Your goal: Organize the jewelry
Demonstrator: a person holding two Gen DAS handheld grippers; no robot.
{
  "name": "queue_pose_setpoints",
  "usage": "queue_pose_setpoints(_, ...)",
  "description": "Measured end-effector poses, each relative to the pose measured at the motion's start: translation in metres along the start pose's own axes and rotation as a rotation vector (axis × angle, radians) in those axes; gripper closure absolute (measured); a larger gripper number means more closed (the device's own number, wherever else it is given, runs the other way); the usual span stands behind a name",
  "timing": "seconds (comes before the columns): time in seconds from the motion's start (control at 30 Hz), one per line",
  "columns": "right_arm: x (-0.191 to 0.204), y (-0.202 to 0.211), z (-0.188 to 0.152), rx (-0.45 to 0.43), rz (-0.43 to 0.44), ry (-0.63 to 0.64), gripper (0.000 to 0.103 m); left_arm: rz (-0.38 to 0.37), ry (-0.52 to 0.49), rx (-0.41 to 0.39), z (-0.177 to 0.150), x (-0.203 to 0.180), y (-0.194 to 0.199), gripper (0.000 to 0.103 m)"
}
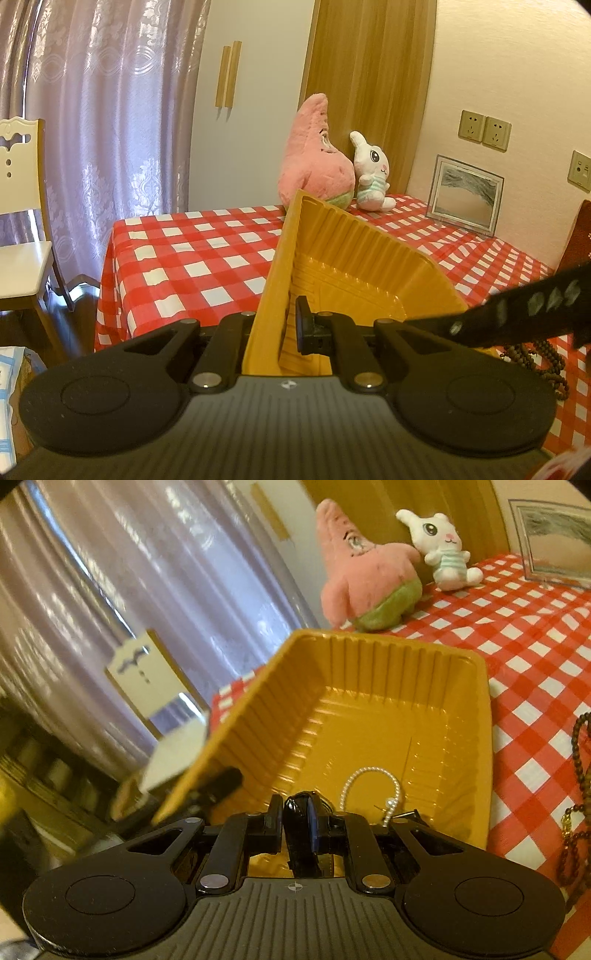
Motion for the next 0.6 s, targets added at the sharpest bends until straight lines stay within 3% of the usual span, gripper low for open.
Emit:
queue_pose_setpoints(0.17, 0.003, -0.003, -0.009, 0.013, -0.012, 0.052, 0.084, 0.003, 0.002, 0.005, -0.001, 0.001, 0.0, 0.095)
queue_pose_setpoints(0.23, 0.004, 0.002, -0.007, -0.004, 0.003, 0.055, 0.053, 0.005, 0.003, 0.008, -0.002, 0.002, 0.001, 0.095)
queue_pose_setpoints(0.27, 0.005, 0.007, -0.004, -0.024, 0.009, 0.053, 0.046, 0.005, 0.004, 0.008, -0.002, 0.002, 0.001, 0.095)
queue_pose_setpoints(0.47, -0.005, 0.051, 0.007, -0.109, 0.001, 0.007, 0.044, 0.005, 0.005, 0.009, -0.003, 0.002, 0.001, 0.095)
queue_pose_setpoints(0.6, -0.019, 0.087, 0.007, -0.173, -0.059, -0.004, 0.044, 0.008, 0.006, 0.011, -0.002, 0.001, 0.001, 0.095)
Point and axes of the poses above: each gripper's, at about its wrist camera, not at the fingertips, and y roughly against the way its jaws point, x to its left, z to its top, the point moved 4 cm from there along -y, roughly the way its jaws point, and after that the axes turned 6 degrees about -x, right-handed, at the moved point
